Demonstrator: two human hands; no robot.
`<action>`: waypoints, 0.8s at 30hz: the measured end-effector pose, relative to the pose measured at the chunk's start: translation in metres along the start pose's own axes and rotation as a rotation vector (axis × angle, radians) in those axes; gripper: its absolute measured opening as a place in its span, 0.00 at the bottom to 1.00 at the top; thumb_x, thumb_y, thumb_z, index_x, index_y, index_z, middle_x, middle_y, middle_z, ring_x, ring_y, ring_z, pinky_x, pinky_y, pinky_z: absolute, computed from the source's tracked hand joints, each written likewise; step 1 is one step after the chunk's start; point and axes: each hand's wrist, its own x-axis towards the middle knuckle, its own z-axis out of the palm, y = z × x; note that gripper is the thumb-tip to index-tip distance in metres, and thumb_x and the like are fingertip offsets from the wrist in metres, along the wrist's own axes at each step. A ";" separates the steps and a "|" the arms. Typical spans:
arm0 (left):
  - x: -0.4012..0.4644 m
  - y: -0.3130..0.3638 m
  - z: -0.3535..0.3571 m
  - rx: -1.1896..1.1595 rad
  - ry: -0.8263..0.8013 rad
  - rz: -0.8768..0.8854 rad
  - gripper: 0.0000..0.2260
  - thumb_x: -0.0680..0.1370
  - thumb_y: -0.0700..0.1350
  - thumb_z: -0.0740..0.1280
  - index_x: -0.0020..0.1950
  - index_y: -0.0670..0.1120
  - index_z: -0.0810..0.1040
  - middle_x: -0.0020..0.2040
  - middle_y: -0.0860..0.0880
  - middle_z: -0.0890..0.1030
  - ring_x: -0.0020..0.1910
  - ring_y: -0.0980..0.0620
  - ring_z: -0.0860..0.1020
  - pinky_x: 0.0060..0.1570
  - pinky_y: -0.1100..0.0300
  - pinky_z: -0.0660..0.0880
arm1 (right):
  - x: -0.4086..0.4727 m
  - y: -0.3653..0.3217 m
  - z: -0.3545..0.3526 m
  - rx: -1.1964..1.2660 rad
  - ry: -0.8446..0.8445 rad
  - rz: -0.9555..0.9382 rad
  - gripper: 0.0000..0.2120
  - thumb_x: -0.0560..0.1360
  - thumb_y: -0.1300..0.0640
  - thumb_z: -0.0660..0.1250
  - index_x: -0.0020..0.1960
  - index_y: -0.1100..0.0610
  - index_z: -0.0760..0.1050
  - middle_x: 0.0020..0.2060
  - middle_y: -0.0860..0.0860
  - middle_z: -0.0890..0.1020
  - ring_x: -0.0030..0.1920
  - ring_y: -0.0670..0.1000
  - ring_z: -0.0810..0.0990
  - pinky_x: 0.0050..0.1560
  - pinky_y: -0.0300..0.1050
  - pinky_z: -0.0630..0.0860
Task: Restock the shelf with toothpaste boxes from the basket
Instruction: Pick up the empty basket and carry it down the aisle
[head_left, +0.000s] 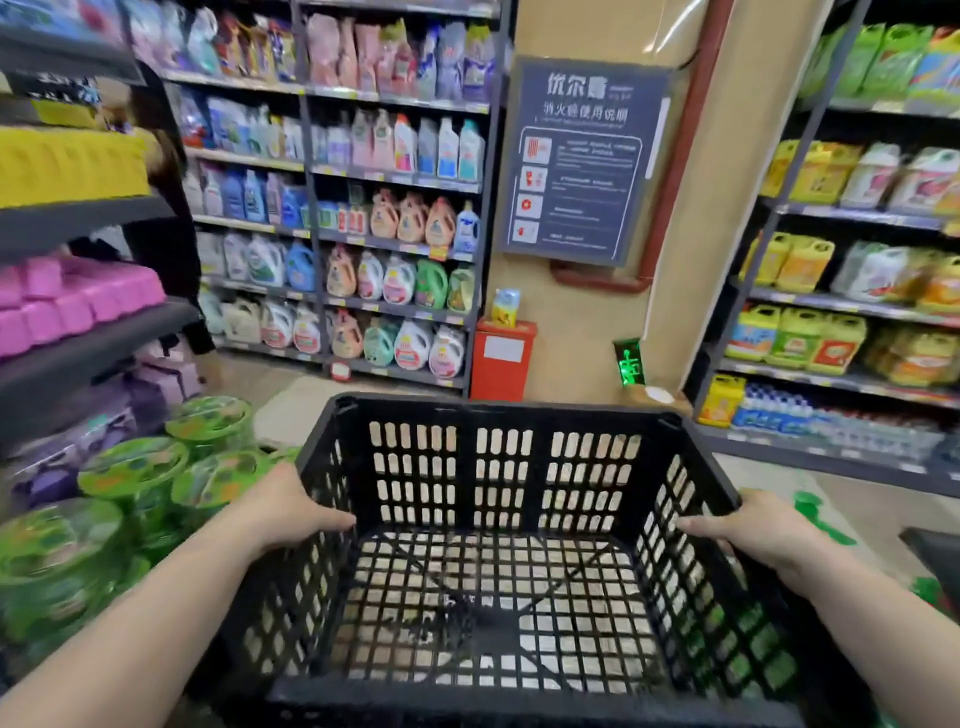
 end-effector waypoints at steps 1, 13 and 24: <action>0.025 0.011 0.001 -0.012 0.009 0.002 0.36 0.53 0.61 0.78 0.53 0.44 0.72 0.37 0.44 0.80 0.38 0.45 0.80 0.41 0.55 0.76 | 0.025 -0.013 0.005 0.014 -0.016 -0.008 0.17 0.63 0.53 0.80 0.37 0.64 0.77 0.24 0.56 0.77 0.26 0.54 0.75 0.28 0.40 0.71; 0.315 0.120 -0.011 -0.044 0.044 -0.040 0.30 0.59 0.57 0.79 0.53 0.46 0.70 0.36 0.46 0.82 0.35 0.48 0.81 0.42 0.52 0.78 | 0.315 -0.163 0.062 0.018 -0.052 -0.082 0.15 0.65 0.54 0.79 0.41 0.62 0.76 0.19 0.51 0.77 0.26 0.54 0.75 0.26 0.40 0.71; 0.514 0.156 -0.002 -0.137 0.201 -0.221 0.37 0.52 0.60 0.80 0.54 0.47 0.73 0.42 0.47 0.81 0.39 0.46 0.80 0.42 0.54 0.77 | 0.586 -0.288 0.136 -0.043 -0.269 -0.224 0.18 0.63 0.53 0.80 0.34 0.64 0.75 0.25 0.58 0.76 0.25 0.53 0.73 0.26 0.39 0.68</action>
